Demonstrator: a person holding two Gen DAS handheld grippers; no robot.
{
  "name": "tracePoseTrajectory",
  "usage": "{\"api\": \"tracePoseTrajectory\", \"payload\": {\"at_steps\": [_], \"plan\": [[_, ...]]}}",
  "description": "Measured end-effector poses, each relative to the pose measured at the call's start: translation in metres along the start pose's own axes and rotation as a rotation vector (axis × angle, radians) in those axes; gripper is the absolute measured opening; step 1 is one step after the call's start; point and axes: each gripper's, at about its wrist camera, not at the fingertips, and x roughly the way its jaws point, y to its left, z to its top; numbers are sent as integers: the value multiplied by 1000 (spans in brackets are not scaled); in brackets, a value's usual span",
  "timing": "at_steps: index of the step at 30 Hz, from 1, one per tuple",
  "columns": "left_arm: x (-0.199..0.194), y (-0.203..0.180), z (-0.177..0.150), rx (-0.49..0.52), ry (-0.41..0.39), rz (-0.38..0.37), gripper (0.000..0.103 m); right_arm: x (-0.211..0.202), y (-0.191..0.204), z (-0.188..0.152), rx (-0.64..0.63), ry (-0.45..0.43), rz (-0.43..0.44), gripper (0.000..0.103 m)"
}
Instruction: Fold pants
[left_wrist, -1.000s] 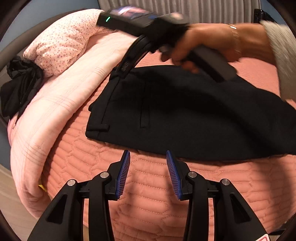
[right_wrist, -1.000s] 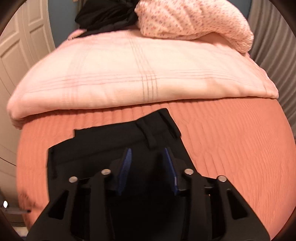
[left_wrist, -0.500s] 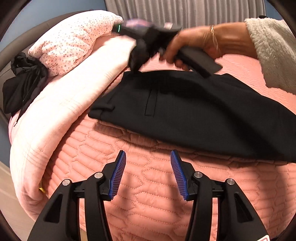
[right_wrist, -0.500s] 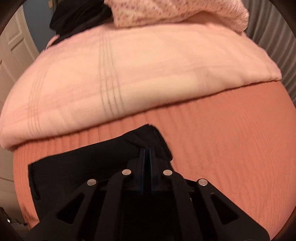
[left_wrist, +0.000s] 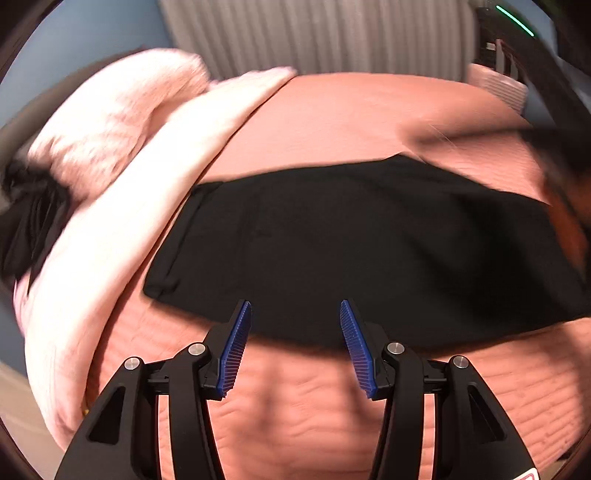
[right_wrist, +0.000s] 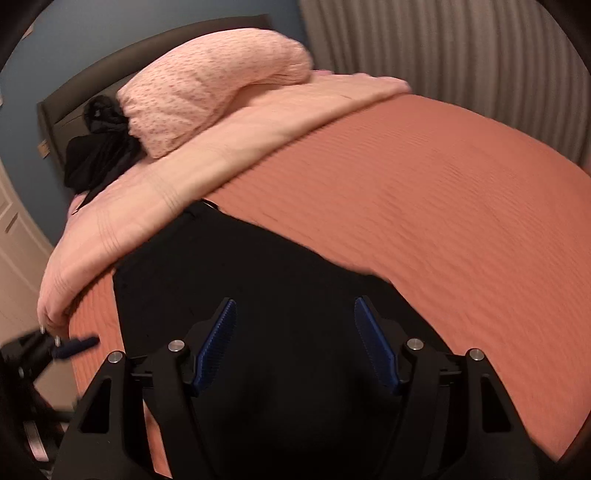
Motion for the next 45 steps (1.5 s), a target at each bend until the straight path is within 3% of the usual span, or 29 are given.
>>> {"api": "tracePoseTrajectory", "payload": {"at_steps": [3,5,9,11,14,18,24,25,26,28,33,35,40,42,43,45], "plan": [[-15,-47,16,74,-39,-49,49,-60,-57,-88,65,55,-239,43],[-20,-79,24,112,-42,-90,50,-90,-85,-122,135,72,-309,37],[-17,-143,36,162,-2,-130,50,-173,-181,-172,364,55,-422,37],[-19,-165,40,152,21,-165,50,-206,-225,-188,413,55,-506,37],[-24,-197,42,154,49,-191,50,-246,-302,-224,534,103,-520,38],[-29,-236,40,203,51,-186,50,-251,-375,-252,610,182,-402,38],[-45,-276,32,230,85,-223,50,-222,-406,-258,566,247,-300,35],[-47,-281,30,246,84,-220,52,-222,-403,-256,536,240,-312,29],[-50,-284,29,259,84,-216,54,-222,-401,-249,515,231,-299,8],[-54,-289,27,281,87,-203,55,-243,-394,-230,494,148,-284,5],[-58,-278,30,283,79,-181,56,-347,-335,-153,249,-216,-253,5],[-57,-272,30,281,82,-163,57,-351,-321,-162,167,-181,-258,5],[-45,-257,21,282,115,-129,60,-288,-368,-269,335,91,-240,7],[-32,-250,16,282,145,-106,60,-264,-377,-305,387,192,-242,12],[-26,-246,14,279,161,-96,60,-261,-377,-314,386,204,-267,13],[-19,-237,12,264,177,-71,60,-272,-377,-318,410,140,-340,47]]}}
